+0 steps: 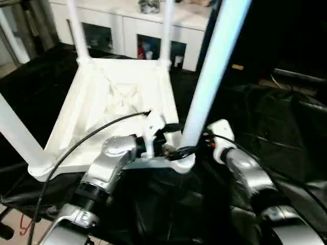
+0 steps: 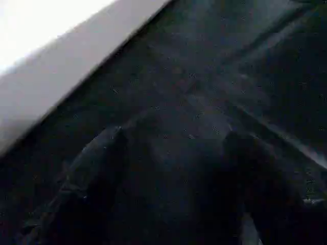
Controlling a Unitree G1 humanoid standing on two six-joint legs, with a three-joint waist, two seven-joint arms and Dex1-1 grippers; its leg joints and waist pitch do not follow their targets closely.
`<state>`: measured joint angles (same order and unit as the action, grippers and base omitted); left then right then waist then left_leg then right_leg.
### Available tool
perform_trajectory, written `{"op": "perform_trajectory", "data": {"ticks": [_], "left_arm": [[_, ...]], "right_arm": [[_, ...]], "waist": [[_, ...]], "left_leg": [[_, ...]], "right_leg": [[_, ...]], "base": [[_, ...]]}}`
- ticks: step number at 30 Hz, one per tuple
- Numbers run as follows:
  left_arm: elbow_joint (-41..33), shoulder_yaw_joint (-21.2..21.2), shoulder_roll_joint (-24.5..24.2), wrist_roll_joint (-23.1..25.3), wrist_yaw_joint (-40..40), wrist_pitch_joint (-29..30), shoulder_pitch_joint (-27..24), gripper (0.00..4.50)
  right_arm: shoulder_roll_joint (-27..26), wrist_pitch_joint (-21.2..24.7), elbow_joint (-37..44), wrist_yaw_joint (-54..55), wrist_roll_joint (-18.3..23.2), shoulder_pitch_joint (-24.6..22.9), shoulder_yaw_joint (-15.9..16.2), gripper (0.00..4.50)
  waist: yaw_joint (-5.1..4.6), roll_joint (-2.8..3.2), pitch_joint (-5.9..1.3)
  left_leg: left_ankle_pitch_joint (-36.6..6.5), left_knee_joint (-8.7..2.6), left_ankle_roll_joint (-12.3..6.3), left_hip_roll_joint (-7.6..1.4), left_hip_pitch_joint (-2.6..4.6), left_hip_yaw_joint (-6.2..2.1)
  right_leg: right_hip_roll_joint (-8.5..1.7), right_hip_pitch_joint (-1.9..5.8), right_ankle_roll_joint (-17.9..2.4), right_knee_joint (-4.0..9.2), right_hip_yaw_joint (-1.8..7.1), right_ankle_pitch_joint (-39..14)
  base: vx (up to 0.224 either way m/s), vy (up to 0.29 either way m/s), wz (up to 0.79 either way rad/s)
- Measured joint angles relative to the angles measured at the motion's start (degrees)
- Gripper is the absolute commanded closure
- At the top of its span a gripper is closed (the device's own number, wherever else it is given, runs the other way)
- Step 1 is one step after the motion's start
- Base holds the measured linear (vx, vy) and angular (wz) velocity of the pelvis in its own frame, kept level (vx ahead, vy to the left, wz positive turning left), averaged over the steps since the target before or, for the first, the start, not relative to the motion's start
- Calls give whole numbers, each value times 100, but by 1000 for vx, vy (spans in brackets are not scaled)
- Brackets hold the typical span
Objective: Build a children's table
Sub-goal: Rotate table base
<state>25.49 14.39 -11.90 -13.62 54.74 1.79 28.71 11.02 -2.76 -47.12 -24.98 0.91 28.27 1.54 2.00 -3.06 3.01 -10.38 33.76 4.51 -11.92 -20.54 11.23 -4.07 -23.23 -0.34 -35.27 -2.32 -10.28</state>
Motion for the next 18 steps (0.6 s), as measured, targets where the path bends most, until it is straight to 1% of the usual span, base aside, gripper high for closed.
{"op": "perform_trajectory", "data": {"ticks": [4,7,10,13,16,17,18], "left_arm": [[154,10,-143,230,-60,-217,-5,10],[232,-1,-314,270,-72,-201,-151,10],[175,17,-453,253,158,-68,-373,10],[-175,115,-640,174,560,213,-509,10],[-226,165,-805,199,693,232,-612,10],[-199,163,-834,212,689,217,-612,26],[-193,162,-862,217,689,196,-611,26]], "right_arm": [[309,127,661,-199,98,-411,-43,98],[584,286,1118,-397,159,-674,-124,98],[777,451,1567,-687,204,-911,-131,98],[1121,687,2221,-1122,366,-1305,-119,98],[1484,995,2930,-1591,595,-1786,-113,98],[1613,1152,3223,-1795,709,-1964,-109,98],[1670,1235,3375,-1910,780,-2030,-102,98]], "waist": [[-7,0,0],[-16,1,0],[-7,4,2],[24,4,2],[38,4,2],[36,8,4],[35,12,6]], "left_leg": [[0,-1,0,0,1,0],[0,-3,0,0,2,0],[0,-8,0,0,-2,0],[-3,-10,-5,0,-11,1],[-9,-13,-15,1,-22,4],[-11,-11,-19,1,-25,4],[-11,-10,-19,1,-27,4]], "right_leg": [[0,1,4,2,1,-2],[1,-1,24,4,1,-14],[1,-3,25,10,0,-14],[-1,-2,18,25,-1,-11],[-2,-2,29,32,-1,-18],[-3,-2,29,33,-1,-18],[-4,-4,29,33,-1,-18]], "base": [[0,0,0],[0,0,0],[0,0,0],[0,0,0],[0,0,0],[0,0,0],[0,0,0]]}}
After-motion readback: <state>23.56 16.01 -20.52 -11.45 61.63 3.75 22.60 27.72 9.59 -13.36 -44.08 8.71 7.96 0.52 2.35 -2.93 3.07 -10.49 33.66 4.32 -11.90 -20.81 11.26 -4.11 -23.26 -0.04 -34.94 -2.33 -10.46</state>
